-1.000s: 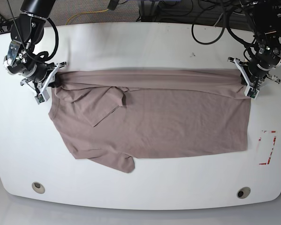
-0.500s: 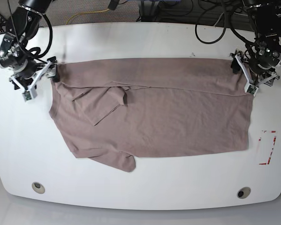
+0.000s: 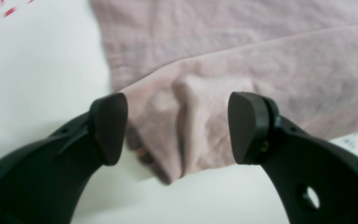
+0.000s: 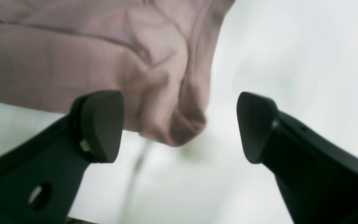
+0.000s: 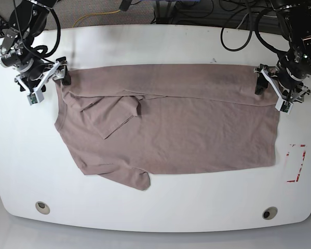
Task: Fold the T-shirt properly
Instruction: 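Lower the folded hem at the collar and open both grippers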
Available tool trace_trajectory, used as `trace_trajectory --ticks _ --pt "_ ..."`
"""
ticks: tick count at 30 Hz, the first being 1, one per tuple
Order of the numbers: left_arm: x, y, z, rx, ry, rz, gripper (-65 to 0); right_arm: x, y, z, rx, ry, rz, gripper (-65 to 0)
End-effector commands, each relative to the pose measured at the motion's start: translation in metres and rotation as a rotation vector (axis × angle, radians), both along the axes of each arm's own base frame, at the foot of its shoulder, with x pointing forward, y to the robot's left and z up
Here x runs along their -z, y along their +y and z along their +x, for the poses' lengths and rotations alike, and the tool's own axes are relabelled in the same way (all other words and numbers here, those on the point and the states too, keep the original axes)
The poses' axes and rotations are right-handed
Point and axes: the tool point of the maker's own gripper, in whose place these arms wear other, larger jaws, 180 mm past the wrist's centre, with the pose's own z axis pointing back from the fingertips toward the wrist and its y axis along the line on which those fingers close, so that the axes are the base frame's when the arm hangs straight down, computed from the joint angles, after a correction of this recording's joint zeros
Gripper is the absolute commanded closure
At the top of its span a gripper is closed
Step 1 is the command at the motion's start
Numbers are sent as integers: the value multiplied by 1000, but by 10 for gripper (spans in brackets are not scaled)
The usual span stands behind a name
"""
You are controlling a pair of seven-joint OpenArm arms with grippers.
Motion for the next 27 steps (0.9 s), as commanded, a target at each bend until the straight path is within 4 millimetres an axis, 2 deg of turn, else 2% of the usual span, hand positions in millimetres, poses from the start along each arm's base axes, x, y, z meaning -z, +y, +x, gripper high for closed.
trace_trajectory --ticks 1,5,8,12,17,21,24,26,27 --pt "3 8 0 -16 7 10 -458 -7 0 7 3 -41 -4 -496" --pt "28 23 -11 -53 91 44 -458 8 0 3 27 -4 1 -468" --pt "37 30 -7 -71 111 51 -458 13 1 7 42 -11 27 -466" --pt "56 39 -11 -98 148 45 -458 31 -1 1 65 39 69 -466" --pt "69 49 -18 -105 164 82 -458 33 -4 0 67 47 62 -466" --pt "81 50 -26 -88 212 117 -458 30 -14 -3 61 55 35 -466" --pt "82 56 -30 -71 231 142 -458 33 -17 -9 62 72 24 -465" --pt "86 57 -41 -61 256 151 -458 36 -17 -14 62 84 28 -426" --pt "88 56 -45 -58 263 152 -458 36 -17 -15 61 86 27 -385"
